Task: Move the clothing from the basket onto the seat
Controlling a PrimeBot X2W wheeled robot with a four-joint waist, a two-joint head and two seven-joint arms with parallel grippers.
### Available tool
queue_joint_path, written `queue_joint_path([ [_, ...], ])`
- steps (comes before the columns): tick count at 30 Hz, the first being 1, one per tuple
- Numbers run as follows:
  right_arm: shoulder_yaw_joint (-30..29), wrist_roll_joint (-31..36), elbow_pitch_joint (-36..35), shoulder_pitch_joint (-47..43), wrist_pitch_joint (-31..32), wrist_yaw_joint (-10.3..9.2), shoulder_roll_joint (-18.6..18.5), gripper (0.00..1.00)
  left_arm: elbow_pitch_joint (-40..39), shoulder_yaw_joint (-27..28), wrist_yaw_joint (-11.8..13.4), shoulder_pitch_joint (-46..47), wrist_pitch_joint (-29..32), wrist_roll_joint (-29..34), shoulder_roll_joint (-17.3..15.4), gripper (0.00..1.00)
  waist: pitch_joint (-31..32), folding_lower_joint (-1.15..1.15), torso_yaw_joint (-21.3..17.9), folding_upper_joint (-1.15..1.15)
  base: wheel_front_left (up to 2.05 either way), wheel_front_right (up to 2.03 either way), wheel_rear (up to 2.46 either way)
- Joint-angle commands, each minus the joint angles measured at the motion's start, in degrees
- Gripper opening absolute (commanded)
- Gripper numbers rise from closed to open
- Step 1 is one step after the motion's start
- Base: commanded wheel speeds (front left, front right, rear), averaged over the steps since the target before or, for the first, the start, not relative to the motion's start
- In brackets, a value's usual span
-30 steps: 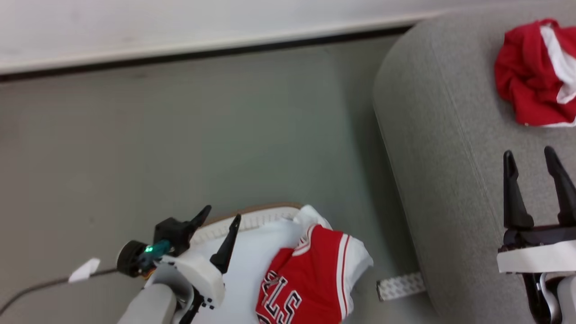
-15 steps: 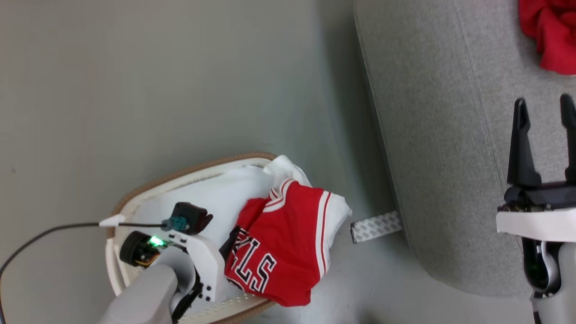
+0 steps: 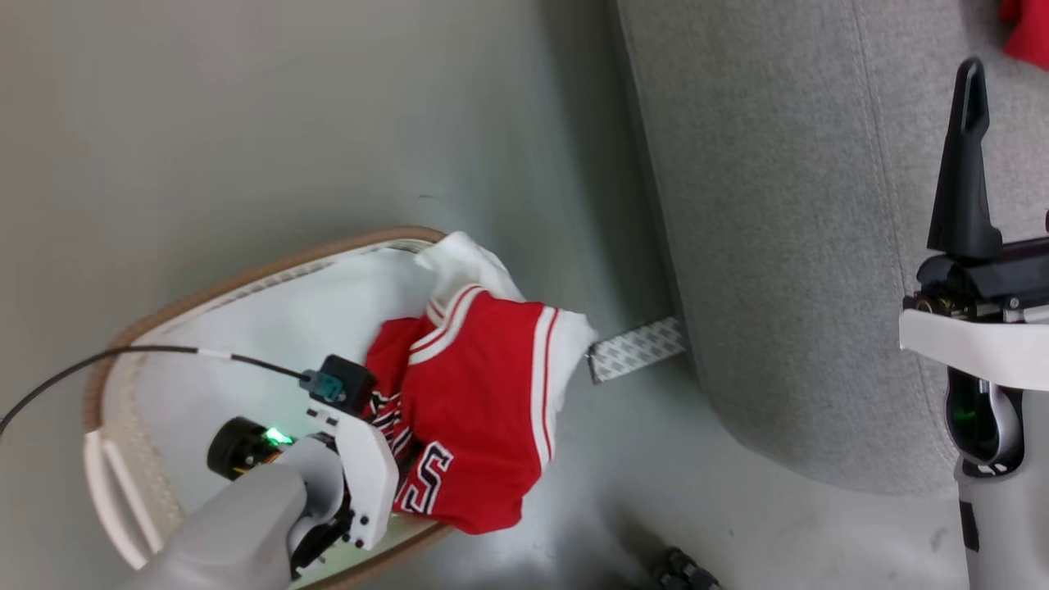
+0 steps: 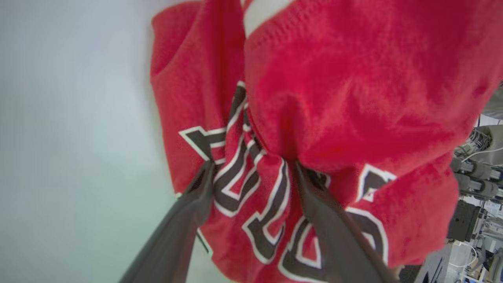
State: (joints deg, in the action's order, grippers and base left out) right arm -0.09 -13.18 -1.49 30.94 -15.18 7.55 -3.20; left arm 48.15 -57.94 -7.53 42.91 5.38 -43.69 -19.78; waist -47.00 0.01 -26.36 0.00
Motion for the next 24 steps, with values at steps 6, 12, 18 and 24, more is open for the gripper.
queue_joint_path([
  [6, 0.9, -1.53, -1.35, 1.75, 0.05, -0.13, 0.36, 1.0, -2.66, -6.73, 0.09, 2.77, 4.44, -5.43, -3.55, 1.0, -2.85, -0.01, -2.5, 0.0, 0.0, 0.0, 0.0],
  [12, 1.03, -2.55, -1.91, 0.89, 0.05, -0.13, 0.38, 1.0, -4.08, -11.79, 0.09, 4.89, 7.7, -9.81, -4.54, 1.0, -3.64, -0.01, -2.5, 0.0, 0.0, 0.0, 0.0],
  [18, 0.92, -2.88, -1.51, 0.51, 0.05, -0.13, 0.36, 1.0, -7.62, -14.47, 0.08, 6.19, 7.16, -11.78, -6.22, 0.0, -3.37, -0.01, -2.76, 0.0, 0.0, 0.0, 0.0],
  [24, 1.01, -3.32, -0.91, 0.82, 0.05, -0.13, 0.37, 1.0, -8.05, -15.21, 0.08, 6.68, 5.85, -12.76, -7.06, 0.0, -2.46, -0.01, -3.11, 0.0, 0.0, 0.0, 0.0],
])
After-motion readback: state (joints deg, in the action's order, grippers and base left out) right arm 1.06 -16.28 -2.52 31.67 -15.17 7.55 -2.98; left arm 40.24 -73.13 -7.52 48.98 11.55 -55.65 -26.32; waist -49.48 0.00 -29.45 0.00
